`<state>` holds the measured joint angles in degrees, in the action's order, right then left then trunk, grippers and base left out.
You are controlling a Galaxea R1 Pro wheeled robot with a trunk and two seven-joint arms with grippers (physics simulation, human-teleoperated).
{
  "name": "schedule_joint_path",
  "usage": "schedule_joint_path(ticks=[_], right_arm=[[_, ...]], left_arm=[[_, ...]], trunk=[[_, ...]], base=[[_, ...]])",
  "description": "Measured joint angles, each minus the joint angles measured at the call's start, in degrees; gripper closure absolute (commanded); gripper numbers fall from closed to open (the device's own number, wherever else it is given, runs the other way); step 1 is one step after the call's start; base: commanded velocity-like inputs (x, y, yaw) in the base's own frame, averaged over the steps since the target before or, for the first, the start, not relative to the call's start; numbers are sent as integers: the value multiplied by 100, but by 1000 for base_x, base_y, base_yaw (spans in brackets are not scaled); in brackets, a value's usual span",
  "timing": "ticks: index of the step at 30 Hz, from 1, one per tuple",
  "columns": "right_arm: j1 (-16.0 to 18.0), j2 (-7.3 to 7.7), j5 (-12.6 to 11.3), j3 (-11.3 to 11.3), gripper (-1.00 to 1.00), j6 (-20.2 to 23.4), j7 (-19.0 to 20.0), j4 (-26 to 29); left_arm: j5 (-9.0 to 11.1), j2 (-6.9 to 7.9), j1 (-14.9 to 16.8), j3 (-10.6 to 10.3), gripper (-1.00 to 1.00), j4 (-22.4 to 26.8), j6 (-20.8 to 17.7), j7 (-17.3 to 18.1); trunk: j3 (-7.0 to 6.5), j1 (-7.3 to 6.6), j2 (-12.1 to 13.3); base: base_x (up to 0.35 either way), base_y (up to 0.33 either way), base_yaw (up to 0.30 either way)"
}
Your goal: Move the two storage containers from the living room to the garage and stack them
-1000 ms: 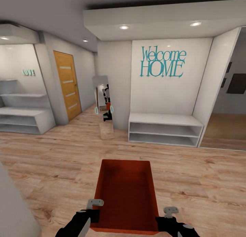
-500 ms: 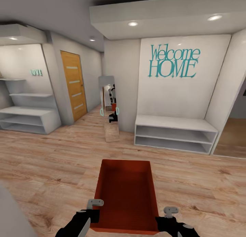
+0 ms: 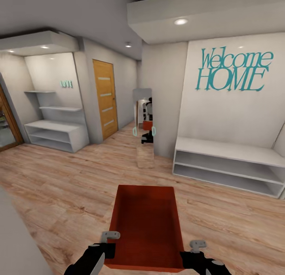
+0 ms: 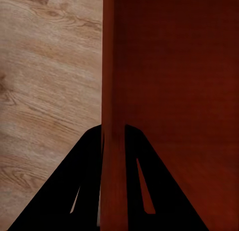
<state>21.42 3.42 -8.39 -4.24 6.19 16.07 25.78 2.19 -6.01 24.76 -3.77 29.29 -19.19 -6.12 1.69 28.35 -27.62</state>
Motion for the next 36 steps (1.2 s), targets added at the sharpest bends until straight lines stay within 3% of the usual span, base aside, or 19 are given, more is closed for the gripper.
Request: schedule_joint_path(ticks=[22,36], right_arm=[[-2,1,4,1,100,4,0,3],[0,0,12,0,100,10,0,-3]], left_arm=[[8,1,1,-3,100,-11,8,1],[18,2,1,-3,100,-23,9,1]], trunk=[[0,0,0],[0,0,0]], base=[[325,0,24],[325,0,228]])
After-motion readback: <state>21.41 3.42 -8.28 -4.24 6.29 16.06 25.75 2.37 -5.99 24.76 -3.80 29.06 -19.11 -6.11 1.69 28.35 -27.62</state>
